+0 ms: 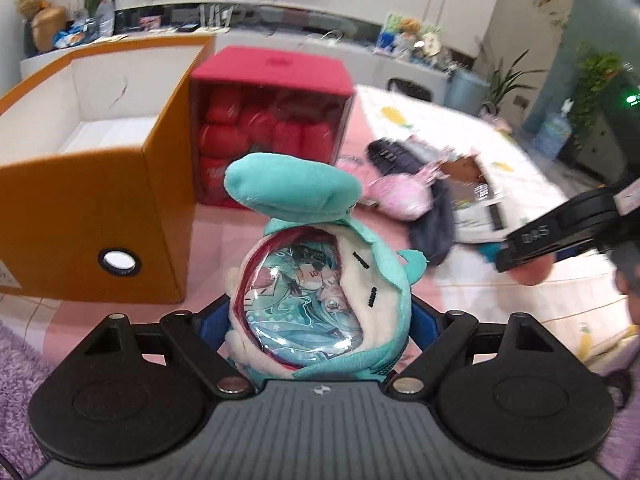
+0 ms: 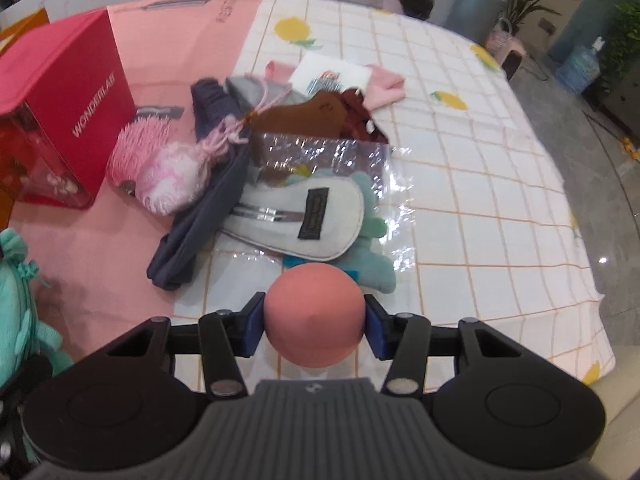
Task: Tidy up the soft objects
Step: 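Carry the teal plush with the left gripper while the right gripper carries the ball over the orange box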
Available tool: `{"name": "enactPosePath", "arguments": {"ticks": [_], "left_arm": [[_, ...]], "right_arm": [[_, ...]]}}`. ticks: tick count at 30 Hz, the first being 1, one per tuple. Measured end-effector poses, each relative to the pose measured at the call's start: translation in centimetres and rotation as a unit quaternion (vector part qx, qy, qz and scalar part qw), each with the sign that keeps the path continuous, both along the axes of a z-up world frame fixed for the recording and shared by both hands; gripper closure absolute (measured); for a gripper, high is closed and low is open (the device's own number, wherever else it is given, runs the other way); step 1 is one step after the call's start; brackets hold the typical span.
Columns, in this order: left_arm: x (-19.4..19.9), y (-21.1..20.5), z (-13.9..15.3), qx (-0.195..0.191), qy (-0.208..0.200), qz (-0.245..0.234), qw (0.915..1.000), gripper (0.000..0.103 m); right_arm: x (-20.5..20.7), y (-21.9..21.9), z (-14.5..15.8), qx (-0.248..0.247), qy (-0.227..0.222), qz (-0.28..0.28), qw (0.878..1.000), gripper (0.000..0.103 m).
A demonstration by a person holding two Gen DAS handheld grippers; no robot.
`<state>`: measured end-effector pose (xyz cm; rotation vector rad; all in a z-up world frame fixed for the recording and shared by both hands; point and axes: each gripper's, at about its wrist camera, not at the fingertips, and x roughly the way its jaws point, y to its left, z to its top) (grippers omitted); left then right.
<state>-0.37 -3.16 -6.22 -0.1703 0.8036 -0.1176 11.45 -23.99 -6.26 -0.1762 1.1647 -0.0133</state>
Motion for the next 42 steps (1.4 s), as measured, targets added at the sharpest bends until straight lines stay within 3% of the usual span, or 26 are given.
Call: {"name": "enactPosePath", "arguments": {"ticks": [4, 11, 17, 19, 24, 27, 31, 38, 42], "left_arm": [[-1.5, 0.7, 2.3, -0.055, -0.028, -0.036, 0.9974, 0.002], [-2.7, 3.5, 7.9, -0.087, -0.092, -0.041, 0.9911, 0.002], [-2.7, 9.3, 12.2, -0.068, -0.128, -0.009, 0.9894, 0.002], [-2.7, 11.4, 13.0, -0.045, -0.141, -0.012, 0.989, 0.002], [-2.9, 15.2, 13.6, -0.004, -0.142, 0.039, 0.9891, 0.002], [-1.9, 16.6, 12.9, -0.008, -0.132, 0.049, 0.99, 0.002], [0.1, 17.9, 12.0, 0.008, -0.122, 0.088, 0.9886, 0.002], [2.0, 20.1, 12.8, 0.0, -0.176, 0.121, 0.977, 0.002], [3.3, 19.2, 10.8, 0.031, -0.154, 0.115, 0.9809, 0.002]], "right_arm": [[-1.3, 0.0, 2.1, 0.018, -0.03, -0.009, 0.999, 0.052], [-3.8, 1.2, 7.2, 0.055, -0.1, -0.012, 0.993, 0.052], [-5.0, 6.3, 13.0, 0.103, -0.165, 0.042, 0.98, 0.05], [-5.1, 8.8, 14.6, 0.131, -0.185, 0.07, 0.971, 0.049], [-4.6, 15.2, 17.1, 0.212, -0.196, 0.151, 0.945, 0.05], [-3.8, 19.2, 17.0, 0.226, -0.184, 0.198, 0.936, 0.051], [-2.8, 23.3, 14.8, 0.204, -0.152, 0.239, 0.937, 0.052], [-0.6, 25.7, 8.8, 0.197, -0.094, 0.261, 0.94, 0.052], [0.0, 26.4, 6.4, 0.183, -0.104, 0.26, 0.942, 0.052]]}}
